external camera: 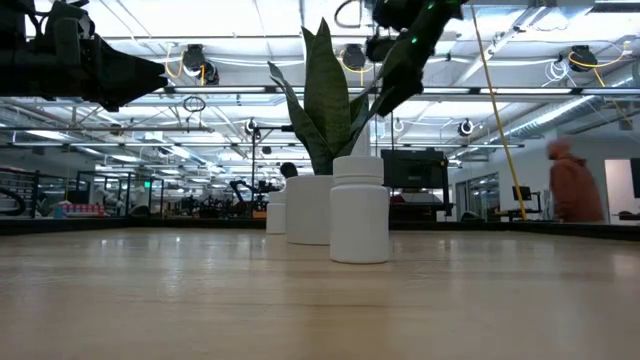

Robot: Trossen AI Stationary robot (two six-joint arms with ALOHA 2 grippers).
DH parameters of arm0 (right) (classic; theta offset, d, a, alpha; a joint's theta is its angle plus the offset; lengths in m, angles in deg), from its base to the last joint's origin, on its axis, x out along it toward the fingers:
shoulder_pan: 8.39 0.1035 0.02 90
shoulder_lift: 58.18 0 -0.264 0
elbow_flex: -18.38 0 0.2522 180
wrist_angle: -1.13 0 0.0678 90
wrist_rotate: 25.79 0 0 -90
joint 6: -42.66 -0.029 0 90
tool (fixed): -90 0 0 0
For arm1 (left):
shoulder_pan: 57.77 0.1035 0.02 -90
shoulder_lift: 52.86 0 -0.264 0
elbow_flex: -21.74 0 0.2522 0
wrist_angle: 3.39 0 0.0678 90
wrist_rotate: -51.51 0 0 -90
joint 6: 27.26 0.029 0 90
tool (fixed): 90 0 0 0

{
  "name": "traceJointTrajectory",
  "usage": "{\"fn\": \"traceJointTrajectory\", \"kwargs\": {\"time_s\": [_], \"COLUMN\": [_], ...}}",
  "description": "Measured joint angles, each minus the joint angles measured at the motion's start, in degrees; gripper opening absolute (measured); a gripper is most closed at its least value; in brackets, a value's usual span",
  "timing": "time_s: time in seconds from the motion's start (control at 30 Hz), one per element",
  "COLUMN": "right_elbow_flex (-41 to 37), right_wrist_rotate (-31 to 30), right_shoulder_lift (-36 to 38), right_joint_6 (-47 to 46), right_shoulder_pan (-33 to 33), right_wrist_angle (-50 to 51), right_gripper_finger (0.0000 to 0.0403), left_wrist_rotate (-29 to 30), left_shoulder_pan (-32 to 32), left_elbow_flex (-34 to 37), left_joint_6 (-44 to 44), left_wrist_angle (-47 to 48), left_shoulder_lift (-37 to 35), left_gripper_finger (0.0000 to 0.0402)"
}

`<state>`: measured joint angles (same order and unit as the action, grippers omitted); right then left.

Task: Pick and place pill bottles into a basket
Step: Put the white medicine bottle into the gray bin

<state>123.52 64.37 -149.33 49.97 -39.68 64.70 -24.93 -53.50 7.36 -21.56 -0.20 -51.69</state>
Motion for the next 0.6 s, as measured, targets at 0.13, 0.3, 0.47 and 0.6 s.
{"fn": "traceJointTrajectory", "kwargs": {"time_s": [0.13, 0.3, 0.47, 0.6], "right_elbow_flex": [-9.34, -23.47, -38.81, -49.26], "right_wrist_rotate": [0.06, 2.97, 6.11, 5.37], "right_shoulder_lift": [8.8, 21.78, 35.71, 45.72], "right_joint_6": [0.06, -3.05, -5.84, -6.94], "right_shoulder_pan": [1.8, 5.39, 11.64, 17.58], "right_wrist_angle": [-6.03, -17.1, -31.05, -38.34], "right_gripper_finger": [0.001, 0.0004, 0.0002, 0.0001], "left_wrist_rotate": [0.0, 0.0, 0.0, 0.0], "left_shoulder_pan": [-0.02, -0.02, 0.0, -0.02], "left_elbow_flex": [0.01, 0.0, 0.0, 0.0], "left_joint_6": [0.01, 0.02, 0.01, 0.0], "left_wrist_angle": [0.0, 0.01, 0.0, 0.0], "left_shoulder_lift": [0.0, 0.0, 0.0, 0.0], "left_gripper_finger": [0.0227, 0.0227, 0.0227, 0.0227]}}
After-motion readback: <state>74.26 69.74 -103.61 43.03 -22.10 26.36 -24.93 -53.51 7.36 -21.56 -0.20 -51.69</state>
